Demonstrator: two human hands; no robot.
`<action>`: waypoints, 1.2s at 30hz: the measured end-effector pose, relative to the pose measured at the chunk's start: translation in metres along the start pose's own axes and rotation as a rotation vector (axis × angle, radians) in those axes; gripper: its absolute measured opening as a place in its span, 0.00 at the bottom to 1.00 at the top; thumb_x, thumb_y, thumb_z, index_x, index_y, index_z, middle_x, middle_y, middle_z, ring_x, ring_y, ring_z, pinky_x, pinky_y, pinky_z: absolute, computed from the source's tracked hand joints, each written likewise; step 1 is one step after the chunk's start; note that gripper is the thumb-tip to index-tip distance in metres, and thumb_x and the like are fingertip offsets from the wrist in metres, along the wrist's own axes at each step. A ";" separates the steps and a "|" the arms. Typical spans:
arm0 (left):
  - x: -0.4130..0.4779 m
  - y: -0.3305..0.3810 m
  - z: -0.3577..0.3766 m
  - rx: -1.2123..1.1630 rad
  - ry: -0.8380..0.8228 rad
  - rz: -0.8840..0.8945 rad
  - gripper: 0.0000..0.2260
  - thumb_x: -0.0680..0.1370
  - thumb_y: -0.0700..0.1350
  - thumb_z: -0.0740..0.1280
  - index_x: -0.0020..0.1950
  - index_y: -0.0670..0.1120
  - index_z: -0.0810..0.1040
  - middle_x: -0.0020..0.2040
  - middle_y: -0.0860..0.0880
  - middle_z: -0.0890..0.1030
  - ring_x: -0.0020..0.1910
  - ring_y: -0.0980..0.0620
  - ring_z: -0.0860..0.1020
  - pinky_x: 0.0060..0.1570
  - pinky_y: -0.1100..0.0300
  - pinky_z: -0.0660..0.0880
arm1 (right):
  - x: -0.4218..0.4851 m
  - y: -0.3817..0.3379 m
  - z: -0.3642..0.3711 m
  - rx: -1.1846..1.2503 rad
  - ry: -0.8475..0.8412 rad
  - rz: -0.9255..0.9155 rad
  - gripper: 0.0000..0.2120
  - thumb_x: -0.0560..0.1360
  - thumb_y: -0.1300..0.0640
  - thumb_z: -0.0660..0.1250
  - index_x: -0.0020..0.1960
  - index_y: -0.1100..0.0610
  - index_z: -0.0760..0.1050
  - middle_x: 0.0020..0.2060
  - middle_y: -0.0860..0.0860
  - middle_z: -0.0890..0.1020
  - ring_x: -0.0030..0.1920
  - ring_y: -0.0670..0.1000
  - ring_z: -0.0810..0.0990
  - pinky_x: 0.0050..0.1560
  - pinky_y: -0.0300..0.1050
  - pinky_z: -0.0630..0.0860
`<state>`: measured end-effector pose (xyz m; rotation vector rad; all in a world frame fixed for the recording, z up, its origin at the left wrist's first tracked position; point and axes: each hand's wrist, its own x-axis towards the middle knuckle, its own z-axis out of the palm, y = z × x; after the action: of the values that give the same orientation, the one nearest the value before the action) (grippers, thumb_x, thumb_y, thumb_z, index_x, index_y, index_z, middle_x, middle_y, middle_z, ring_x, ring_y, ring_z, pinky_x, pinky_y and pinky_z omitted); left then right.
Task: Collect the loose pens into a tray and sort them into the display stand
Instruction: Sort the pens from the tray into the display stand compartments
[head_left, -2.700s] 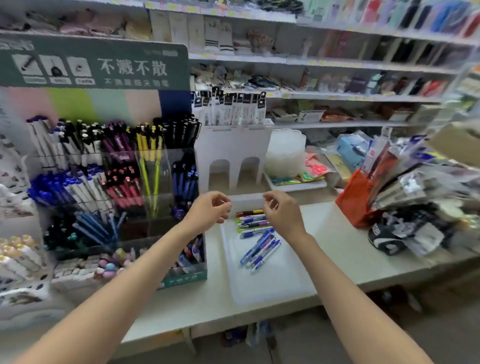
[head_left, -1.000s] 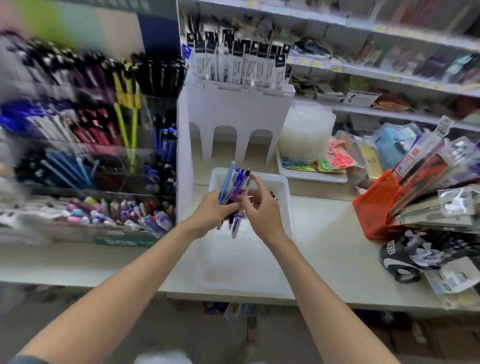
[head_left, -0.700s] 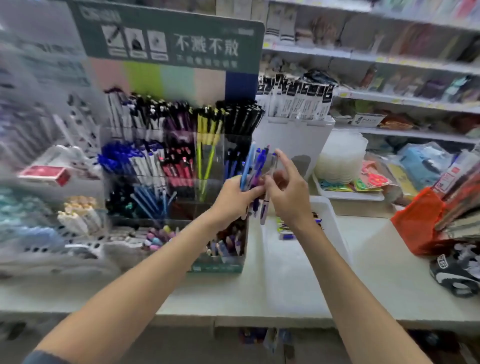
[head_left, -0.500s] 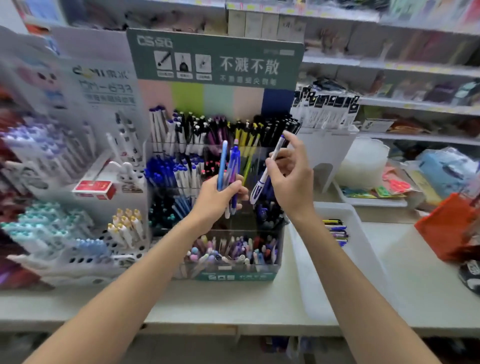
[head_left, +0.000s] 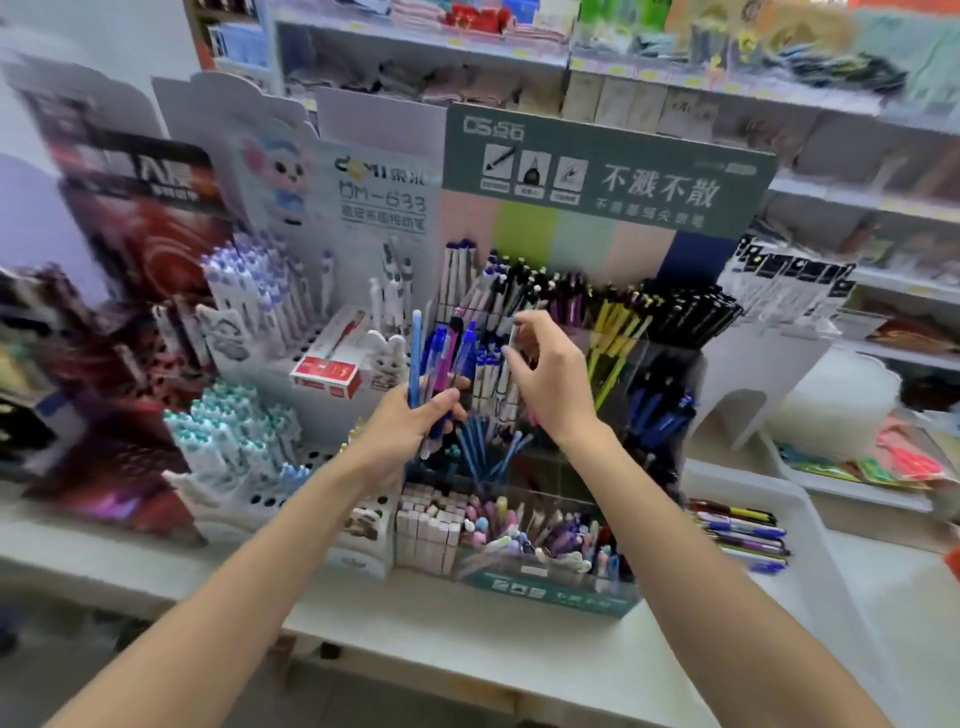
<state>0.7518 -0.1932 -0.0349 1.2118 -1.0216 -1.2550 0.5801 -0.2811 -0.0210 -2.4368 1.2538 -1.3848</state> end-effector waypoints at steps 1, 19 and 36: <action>0.000 0.000 -0.002 -0.007 -0.006 -0.002 0.08 0.82 0.42 0.64 0.58 0.46 0.80 0.37 0.51 0.82 0.32 0.57 0.75 0.34 0.59 0.70 | -0.002 0.002 0.003 -0.058 0.005 -0.028 0.15 0.76 0.62 0.70 0.61 0.61 0.75 0.47 0.54 0.81 0.48 0.52 0.80 0.51 0.49 0.78; 0.007 -0.010 -0.009 -0.063 0.000 0.001 0.08 0.82 0.44 0.64 0.57 0.45 0.81 0.45 0.48 0.84 0.37 0.55 0.79 0.44 0.58 0.79 | -0.007 0.002 0.000 -0.356 -0.025 -0.161 0.06 0.74 0.58 0.71 0.47 0.58 0.86 0.45 0.52 0.81 0.52 0.55 0.75 0.53 0.52 0.70; 0.006 0.012 -0.033 0.031 0.031 0.088 0.11 0.82 0.45 0.64 0.61 0.43 0.80 0.48 0.45 0.86 0.45 0.51 0.84 0.47 0.57 0.81 | 0.027 -0.062 0.002 0.467 -0.012 0.271 0.20 0.75 0.63 0.72 0.65 0.58 0.72 0.46 0.52 0.81 0.45 0.48 0.81 0.49 0.39 0.78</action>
<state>0.7867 -0.1966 -0.0277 1.1938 -1.0635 -1.1531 0.6270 -0.2594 0.0226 -1.8879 1.0599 -1.3922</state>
